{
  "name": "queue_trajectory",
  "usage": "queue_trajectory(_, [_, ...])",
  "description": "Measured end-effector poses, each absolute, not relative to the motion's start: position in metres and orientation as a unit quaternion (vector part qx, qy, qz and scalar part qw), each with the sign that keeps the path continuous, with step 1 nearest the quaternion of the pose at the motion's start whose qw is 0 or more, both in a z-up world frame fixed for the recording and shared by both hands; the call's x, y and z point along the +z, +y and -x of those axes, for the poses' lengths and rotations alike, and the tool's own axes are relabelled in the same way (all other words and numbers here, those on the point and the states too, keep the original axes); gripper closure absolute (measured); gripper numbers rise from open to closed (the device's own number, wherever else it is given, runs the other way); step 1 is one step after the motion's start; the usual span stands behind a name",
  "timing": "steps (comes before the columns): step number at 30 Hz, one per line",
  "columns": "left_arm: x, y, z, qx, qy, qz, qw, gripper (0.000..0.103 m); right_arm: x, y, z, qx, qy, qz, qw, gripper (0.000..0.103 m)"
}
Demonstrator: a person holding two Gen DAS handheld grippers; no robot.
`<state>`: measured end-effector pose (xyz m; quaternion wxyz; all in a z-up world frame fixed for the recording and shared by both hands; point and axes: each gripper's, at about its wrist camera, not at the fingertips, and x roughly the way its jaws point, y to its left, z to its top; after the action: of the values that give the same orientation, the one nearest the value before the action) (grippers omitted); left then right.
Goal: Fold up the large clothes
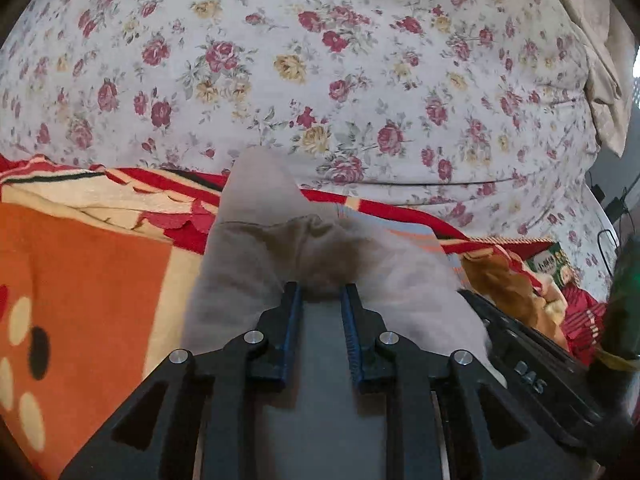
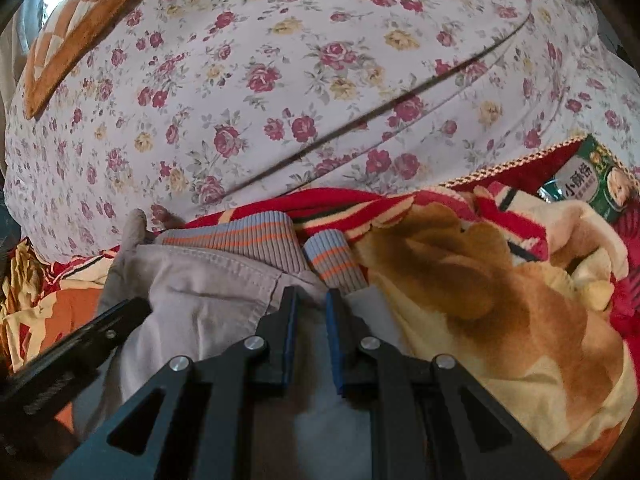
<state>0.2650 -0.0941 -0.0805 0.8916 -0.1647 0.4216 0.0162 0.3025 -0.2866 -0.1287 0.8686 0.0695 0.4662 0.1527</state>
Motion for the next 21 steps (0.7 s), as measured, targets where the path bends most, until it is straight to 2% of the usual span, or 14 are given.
queue_trajectory(6, [-0.08,-0.094,-0.27,0.014,0.42,0.168,0.892,0.087,-0.13,-0.287,-0.307,0.152,0.469,-0.083,0.866,0.09])
queue_trajectory(9, [-0.057,-0.082,-0.267,-0.015,0.437,0.178,0.881,0.087,-0.123,-0.295,-0.301,0.16,0.457,-0.112,0.868,0.086])
queue_trajectory(11, [-0.032,-0.064,-0.248,-0.041,0.432,0.194,0.88,0.083,-0.109,-0.31,-0.288,0.163,0.432,-0.154,0.874,0.077])
queue_trajectory(13, [-0.011,-0.041,-0.219,-0.062,0.411,0.187,0.89,0.053,-0.084,-0.332,-0.265,0.164,0.388,-0.188,0.887,0.06])
queue_trajectory(14, [-0.007,-0.033,-0.207,-0.061,0.404,0.181,0.895,0.047,-0.071,-0.342,-0.253,0.161,0.369,-0.194,0.895,0.056])
queue_trajectory(15, [-0.006,-0.023,-0.193,-0.058,0.397,0.176,0.899,0.042,-0.056,-0.354,-0.235,0.157,0.344,-0.196,0.905,0.045])
queue_trajectory(16, [-0.008,-0.014,-0.185,-0.055,0.395,0.179,0.899,0.042,-0.046,-0.361,-0.223,0.155,0.329,-0.196,0.911,0.032])
queue_trajectory(18, [-0.026,0.0,-0.172,-0.049,0.41,0.216,0.885,0.042,-0.034,-0.377,-0.195,0.151,0.303,-0.194,0.921,0.021])
queue_trajectory(21, [-0.056,-0.007,-0.167,-0.081,0.442,0.264,0.854,0.042,-0.032,-0.393,-0.167,0.172,0.309,-0.175,0.919,0.021])
